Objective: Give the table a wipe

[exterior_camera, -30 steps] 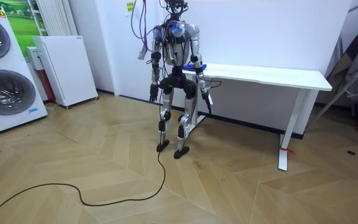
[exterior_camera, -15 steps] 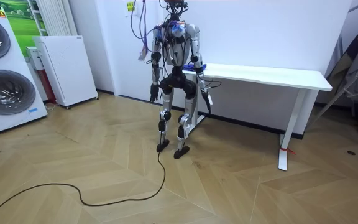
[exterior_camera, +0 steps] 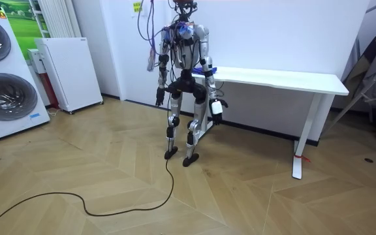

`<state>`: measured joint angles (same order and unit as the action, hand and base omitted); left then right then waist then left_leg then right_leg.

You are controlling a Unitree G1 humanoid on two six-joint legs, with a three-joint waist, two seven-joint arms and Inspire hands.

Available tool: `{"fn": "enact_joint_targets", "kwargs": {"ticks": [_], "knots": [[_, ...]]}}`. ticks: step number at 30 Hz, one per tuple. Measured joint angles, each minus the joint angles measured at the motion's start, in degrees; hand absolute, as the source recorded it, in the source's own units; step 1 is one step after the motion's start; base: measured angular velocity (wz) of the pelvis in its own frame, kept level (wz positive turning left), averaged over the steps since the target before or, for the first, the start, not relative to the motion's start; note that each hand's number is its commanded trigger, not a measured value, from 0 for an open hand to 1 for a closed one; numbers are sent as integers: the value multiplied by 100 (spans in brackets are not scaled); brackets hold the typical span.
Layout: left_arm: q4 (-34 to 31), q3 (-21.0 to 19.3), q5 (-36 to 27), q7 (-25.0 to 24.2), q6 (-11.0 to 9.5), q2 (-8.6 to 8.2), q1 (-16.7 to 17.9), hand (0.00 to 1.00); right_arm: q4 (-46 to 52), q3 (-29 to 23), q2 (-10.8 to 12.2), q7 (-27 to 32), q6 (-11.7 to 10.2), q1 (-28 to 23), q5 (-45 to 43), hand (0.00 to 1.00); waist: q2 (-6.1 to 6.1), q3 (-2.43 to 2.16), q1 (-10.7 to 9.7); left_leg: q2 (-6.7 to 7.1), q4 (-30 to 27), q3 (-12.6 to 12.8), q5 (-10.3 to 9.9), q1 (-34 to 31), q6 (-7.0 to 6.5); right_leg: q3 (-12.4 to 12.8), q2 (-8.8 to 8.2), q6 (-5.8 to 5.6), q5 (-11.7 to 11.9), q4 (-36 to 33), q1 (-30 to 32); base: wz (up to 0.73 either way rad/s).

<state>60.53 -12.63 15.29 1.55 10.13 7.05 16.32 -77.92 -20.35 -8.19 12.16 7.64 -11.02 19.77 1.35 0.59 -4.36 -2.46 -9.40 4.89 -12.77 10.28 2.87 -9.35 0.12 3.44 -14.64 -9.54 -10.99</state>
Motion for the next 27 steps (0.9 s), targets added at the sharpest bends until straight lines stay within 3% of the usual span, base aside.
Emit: {"fn": "enact_joint_targets", "kwargs": {"ticks": [2, 5, 8, 10, 14, 19, 27], "knots": [[-36, -320, 2, -8, -1, 28, -5, 0, 12, -517, -87, 84, 1, -97, 727, 0, 28, 21, -47, -1, -2, 27, 0, -11, 0, 46, 0, -2, -2, 0, 10, -11], [-83, -649, -10, 3, -31, 136, -28, 0, 32, -1188, -305, 349, -5, -135, 1492, 0, 136, -15, -70, 3, -19, 132, 0, -11, 0, 144, -7, -11, -8, -23, 54, -16], [-87, -793, -15, 24, -75, 246, -21, 0, 273, -1626, -521, 684, -10, -78, 1809, 0, 209, -13, -171, 3, -15, 147, -1, -29, -1, 194, -6, -21, 4, -50, 110, -12], [-160, -794, -91, 28, -87, 303, -53, 0, 637, -1747, -580, 933, -36, -51, 1820, 0, 260, -34, -163, -2, -31, 256, -3, -71, -5, 266, -2, -22, 5, -48, 176, -13], [-223, -667, -108, 27, -153, 310, -54, 0, 1393, -1702, -731, 1487, -182, 236, 1754, 0, 292, -33, -145, 15, -29, 285, -4, -78, -8, 312, 2, -43, 39, -118, 226, -10], [-329, -664, -107, 26, -289, 323, -20, 0, 1875, -1681, -1019, 1968, -207, 759, 1069, 0, 286, -48, -135, 22, 7, 295, -4, -111, -8, 302, 12, -69, 57, -130, 297, 2], [-362, -83, -209, 27, -337, 378, -40, 0, 4865, -460, -994, 2619, -332, 693, -1884, 0, 142, -56, 80, 16, -3, 293, -1, -254, -14, 280, 17, -73, 74, -238, 500, -1]]}}
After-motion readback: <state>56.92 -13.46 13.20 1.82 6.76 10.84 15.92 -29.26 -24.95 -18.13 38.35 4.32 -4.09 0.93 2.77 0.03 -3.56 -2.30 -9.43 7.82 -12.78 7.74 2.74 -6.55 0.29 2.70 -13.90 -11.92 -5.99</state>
